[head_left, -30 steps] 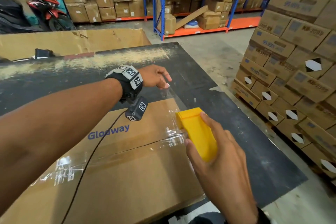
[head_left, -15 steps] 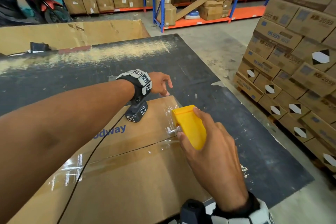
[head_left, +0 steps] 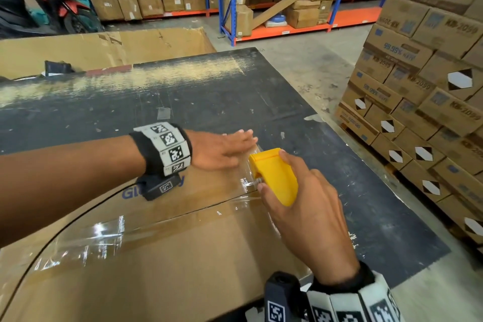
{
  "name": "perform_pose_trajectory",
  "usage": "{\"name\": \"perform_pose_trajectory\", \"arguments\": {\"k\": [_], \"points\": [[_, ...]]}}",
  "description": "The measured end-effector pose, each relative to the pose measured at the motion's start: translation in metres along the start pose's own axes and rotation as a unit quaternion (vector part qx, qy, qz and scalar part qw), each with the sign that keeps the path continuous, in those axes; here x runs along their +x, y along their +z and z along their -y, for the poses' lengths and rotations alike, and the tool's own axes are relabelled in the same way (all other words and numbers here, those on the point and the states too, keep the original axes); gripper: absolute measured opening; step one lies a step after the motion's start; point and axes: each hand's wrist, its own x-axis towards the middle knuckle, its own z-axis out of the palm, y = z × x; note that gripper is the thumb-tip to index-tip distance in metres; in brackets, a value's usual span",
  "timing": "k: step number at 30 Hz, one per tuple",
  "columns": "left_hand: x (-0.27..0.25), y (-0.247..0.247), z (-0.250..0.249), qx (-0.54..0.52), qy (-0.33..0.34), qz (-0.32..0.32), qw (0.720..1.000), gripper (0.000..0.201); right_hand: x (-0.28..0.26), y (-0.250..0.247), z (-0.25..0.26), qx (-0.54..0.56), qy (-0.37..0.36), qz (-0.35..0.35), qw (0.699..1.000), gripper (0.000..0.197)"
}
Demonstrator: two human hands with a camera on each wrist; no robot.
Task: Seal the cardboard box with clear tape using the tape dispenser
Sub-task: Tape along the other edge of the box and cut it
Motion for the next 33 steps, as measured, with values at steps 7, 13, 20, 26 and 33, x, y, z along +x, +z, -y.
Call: {"name": "perform_pose_trajectory", "arguments": {"k": [7,13,20,26,33], "points": [[-0.001,0.013,-0.008,0.054,-0.032,0.018,0.998,0.097,-0.014,-0.008,0.002,-0.028,-0.009,0.012,1.0,0.068],[-0.006,0.01,-0.01,0.058,-0.028,0.028,0.998,0.097,-0.117,-0.035,-0.055,-0.057,0.016,0.004,0.998,0.07],[-0.004,0.012,-0.007,0.06,-0.014,0.029,0.998,0.114,-0.191,-0.029,-0.105,-0.024,0.028,-0.05,0.998,0.072],[-0.004,0.014,-0.013,0.064,-0.021,0.019,0.998,0.116,-0.184,0.003,-0.125,-0.038,0.059,-0.039,0.997,0.067],[-0.007,0.016,-0.03,0.069,-0.082,0.001,0.994,0.106,-0.15,0.01,-0.135,-0.055,0.07,0.021,0.996,0.063]]}}
